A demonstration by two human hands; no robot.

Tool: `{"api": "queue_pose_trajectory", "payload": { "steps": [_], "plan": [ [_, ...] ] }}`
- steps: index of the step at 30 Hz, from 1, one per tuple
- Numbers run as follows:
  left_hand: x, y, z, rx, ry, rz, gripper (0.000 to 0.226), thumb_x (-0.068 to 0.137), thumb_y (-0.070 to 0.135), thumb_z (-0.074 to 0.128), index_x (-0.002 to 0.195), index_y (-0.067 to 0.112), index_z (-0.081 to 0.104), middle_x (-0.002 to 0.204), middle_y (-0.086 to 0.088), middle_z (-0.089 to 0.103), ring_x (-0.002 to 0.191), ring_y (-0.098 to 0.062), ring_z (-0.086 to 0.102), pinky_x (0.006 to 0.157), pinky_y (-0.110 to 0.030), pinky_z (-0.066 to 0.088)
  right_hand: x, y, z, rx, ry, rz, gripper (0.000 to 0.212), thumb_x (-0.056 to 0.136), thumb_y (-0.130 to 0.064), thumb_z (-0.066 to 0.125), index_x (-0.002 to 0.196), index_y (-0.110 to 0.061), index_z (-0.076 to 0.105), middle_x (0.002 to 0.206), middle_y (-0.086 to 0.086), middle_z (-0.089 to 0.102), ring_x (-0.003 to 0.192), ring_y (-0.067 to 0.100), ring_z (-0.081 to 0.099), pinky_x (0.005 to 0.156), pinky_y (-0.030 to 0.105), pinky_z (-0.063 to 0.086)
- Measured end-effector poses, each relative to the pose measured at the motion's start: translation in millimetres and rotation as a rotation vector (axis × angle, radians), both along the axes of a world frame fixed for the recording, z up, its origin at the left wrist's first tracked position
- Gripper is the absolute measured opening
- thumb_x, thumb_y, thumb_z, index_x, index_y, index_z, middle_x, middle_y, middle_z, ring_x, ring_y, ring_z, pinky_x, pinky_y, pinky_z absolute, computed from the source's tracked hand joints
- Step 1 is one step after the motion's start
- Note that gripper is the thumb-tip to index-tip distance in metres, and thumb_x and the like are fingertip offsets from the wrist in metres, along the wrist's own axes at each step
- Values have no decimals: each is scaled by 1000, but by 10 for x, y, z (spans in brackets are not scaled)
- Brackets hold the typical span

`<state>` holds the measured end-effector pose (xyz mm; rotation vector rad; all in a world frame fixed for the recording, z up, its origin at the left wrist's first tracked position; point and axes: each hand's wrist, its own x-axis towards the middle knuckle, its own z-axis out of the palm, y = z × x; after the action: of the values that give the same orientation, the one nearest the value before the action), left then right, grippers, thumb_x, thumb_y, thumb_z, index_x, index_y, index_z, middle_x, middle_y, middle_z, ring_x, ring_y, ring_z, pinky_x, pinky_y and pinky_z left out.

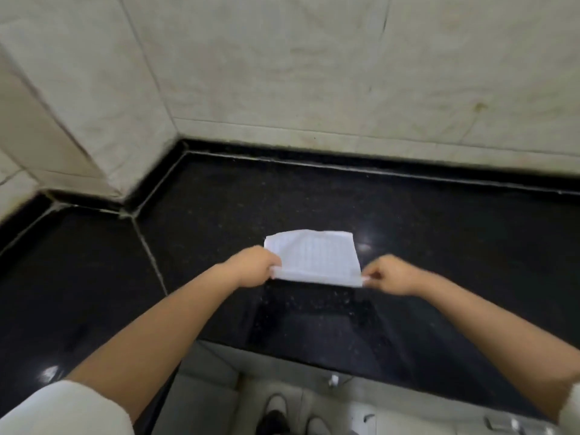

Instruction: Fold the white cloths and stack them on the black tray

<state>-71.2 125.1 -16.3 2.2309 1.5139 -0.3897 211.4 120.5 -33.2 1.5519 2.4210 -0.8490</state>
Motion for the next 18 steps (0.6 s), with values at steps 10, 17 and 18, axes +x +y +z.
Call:
{"api": "queue_pose_trajectory", "payload": {
  "steps": [10, 17, 18],
  "plan": [
    [39, 270, -456, -398, 107, -155, 27, 94, 11, 43, 118, 11, 54, 118, -4, 53, 104, -19, 52, 81, -22, 40, -17, -87, -383, -503, 40, -270, 22, 90, -8, 48, 102, -3, 66, 70, -5, 63, 57, -4, 59, 59, 10, 44],
    [-21, 766, -756, -27, -125, 138, 17, 93, 18, 48, 98, 10, 62, 100, -8, 64, 90, -20, 60, 75, -29, 46, -94, 303, -653, 6, -39, -594, 21, 90, -11, 48, 100, -7, 65, 98, 7, 65, 93, 22, 60, 72, 26, 44],
    [-6, 783, -795, -13, -135, 157, 17, 93, 19, 48, 97, 10, 63, 100, -8, 64, 92, -20, 60, 76, -28, 47, -98, 314, -711, 30, -45, -627, 21, 90, -12, 48, 101, -8, 66, 104, 7, 65, 97, 24, 60, 76, 28, 46]
  ]
}}
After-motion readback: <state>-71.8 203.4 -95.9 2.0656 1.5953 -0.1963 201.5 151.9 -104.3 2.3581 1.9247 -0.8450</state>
